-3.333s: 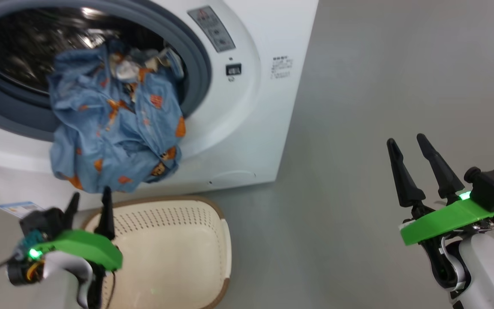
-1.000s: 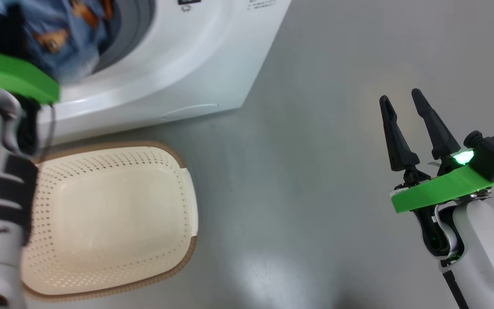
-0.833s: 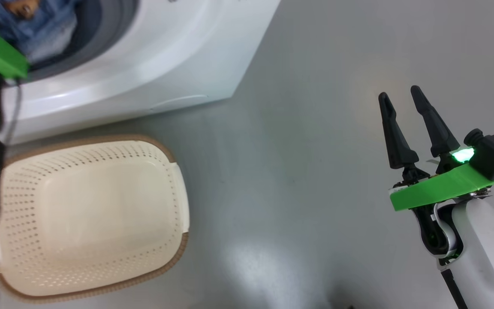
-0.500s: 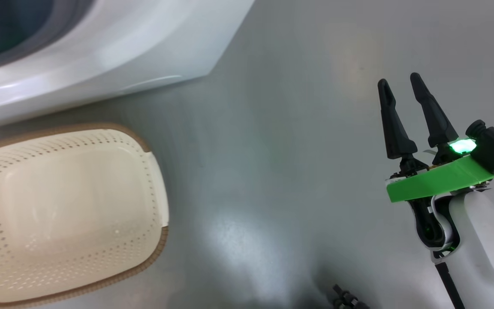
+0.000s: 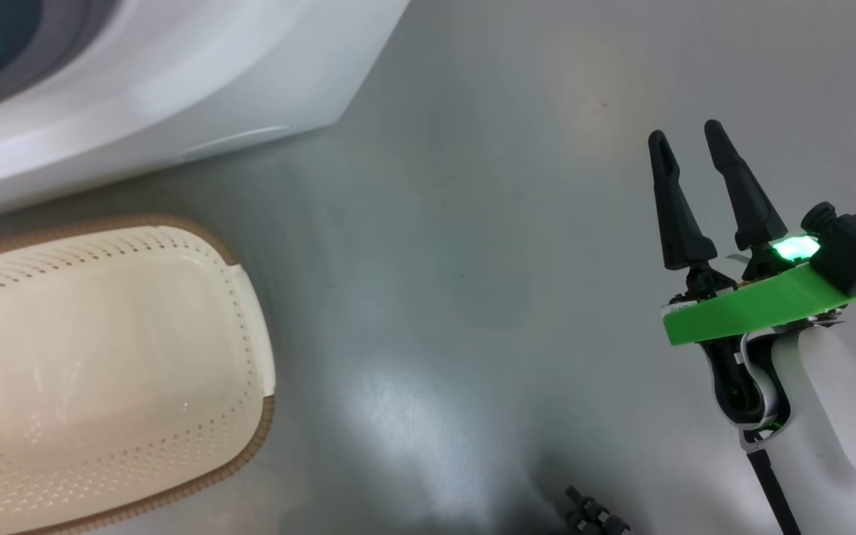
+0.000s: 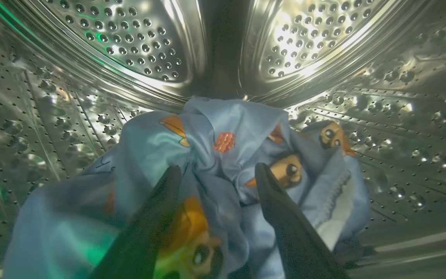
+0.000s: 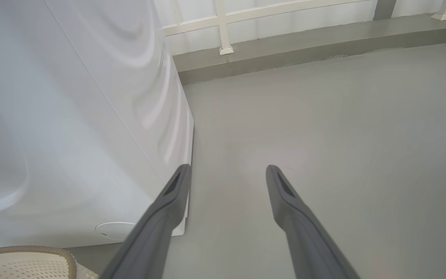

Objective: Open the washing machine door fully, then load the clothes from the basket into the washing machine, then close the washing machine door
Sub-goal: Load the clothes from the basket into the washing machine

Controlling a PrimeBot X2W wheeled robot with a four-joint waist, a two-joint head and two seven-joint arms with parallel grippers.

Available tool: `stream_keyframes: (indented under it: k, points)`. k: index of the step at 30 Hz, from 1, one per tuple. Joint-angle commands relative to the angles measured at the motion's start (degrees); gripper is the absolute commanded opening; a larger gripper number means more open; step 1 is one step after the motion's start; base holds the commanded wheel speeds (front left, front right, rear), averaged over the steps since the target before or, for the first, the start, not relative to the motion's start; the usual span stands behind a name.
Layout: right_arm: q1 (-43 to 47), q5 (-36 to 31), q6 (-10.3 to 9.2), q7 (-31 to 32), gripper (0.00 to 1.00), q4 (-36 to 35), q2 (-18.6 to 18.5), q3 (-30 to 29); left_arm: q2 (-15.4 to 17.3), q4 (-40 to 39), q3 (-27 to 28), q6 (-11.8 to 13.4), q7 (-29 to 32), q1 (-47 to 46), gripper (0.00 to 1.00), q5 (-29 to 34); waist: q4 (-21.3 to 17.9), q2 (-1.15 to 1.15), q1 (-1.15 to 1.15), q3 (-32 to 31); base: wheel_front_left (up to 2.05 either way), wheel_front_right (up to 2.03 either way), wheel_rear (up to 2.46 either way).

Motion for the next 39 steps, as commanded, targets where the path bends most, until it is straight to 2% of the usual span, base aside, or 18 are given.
stream_keyframes:
  k: [1,5,17,23,34,39]
  points:
    - [0.4,-0.1,0.32,-0.4,1.00,-0.8,-0.6,1.0,1.9,-1.2,-0.2,-0.1,0.1,1.2,1.00,-1.0,0.9,0.00,-0.01,-1.4,0.00,0.00,0.00]
    - [0.5,-0.1,0.32,-0.4,1.00,-0.3,-0.9,1.1,1.1,-2.2,-1.4,-0.1,-1.6,4.7,1.00,-2.9,1.8,0.00,-0.01,-3.9,0.00,0.00,0.00]
    - [1.6,0.4,0.32,-0.4,1.00,1.7,-2.1,2.5,-2.5,-3.3,-4.6,-0.1,-13.1,18.2,1.00,-4.6,5.4,0.00,-0.01,-14.5,0.00,0.00,0.00]
    - [3.1,0.8,0.32,-0.4,1.00,2.9,-3.3,2.6,-4.2,-5.3,-4.2,0.2,-14.8,23.9,1.00,-4.4,7.7,0.00,-0.01,-19.9,0.00,0.00,0.00]
    - [6.6,1.4,0.32,-0.4,1.00,4.3,-4.7,2.4,-8.1,-22.2,2.5,4.4,-14.9,42.1,1.00,0.0,12.0,0.00,-0.01,-28.7,0.00,0.00,0.00]
    - [8.0,1.8,0.32,-0.4,1.00,4.8,-5.0,2.2,-9.7,-28.3,4.2,5.5,-14.9,48.9,1.00,2.4,13.5,0.00,-0.01,-31.4,0.00,0.00,0.00]
